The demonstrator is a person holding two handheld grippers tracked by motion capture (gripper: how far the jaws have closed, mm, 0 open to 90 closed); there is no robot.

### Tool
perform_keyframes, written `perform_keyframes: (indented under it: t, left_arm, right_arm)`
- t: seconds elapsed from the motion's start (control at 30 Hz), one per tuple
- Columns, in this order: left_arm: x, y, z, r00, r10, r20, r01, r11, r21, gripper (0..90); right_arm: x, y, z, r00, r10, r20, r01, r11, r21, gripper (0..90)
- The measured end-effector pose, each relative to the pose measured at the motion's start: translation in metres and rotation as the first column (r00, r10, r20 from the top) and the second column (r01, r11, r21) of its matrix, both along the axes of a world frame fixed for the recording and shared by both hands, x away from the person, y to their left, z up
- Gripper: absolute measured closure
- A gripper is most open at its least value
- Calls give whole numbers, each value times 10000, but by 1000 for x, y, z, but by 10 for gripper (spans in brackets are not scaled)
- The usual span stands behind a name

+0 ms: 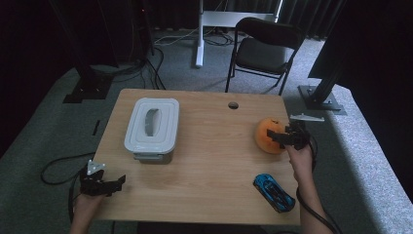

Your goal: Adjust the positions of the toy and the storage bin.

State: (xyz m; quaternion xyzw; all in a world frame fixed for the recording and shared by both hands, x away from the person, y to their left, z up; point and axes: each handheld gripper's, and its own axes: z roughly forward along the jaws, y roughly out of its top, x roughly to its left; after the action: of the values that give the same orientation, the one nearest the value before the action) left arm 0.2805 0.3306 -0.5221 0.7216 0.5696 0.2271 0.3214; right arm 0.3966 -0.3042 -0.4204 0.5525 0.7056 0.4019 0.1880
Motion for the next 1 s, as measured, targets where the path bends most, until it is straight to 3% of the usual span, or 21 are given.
perform_keyframes:
  t: [0.23,0.43,0.57,0.6,0.7,0.87,1.0]
  left_arm:
    - [6,7,5,9988,458,150,-455,9989,-149,2]
    - [21,7,6,9971,748,133,-750,9971,143,3]
    - [31,9,4,9940,1078,185,-1080,9941,94,3]
    - [31,9,4,9940,1078,185,-1080,9941,94,3]
    - [42,7,0,9938,1102,142,-1108,9924,535,3]
    - [53,8,-3,9940,1076,205,-1086,9926,547,3]
    - [63,10,-3,9938,1017,450,-1036,9936,440,3]
  right_arm:
    - [-7,36,17,9928,610,1034,-581,9978,-310,123]
    - [-5,65,18,9889,1065,1036,-1056,9943,-140,124]
    - [-2,103,3,9827,1503,1082,-1480,9886,-287,124]
    - [-2,103,3,9827,1503,1082,-1480,9886,-287,124]
    - [1,131,-15,9806,1681,1004,-1663,9857,-261,124]
    - [5,164,-39,9812,1735,850,-1754,9844,150,124]
    - [9,189,-57,9798,1906,607,-1918,9814,134,124]
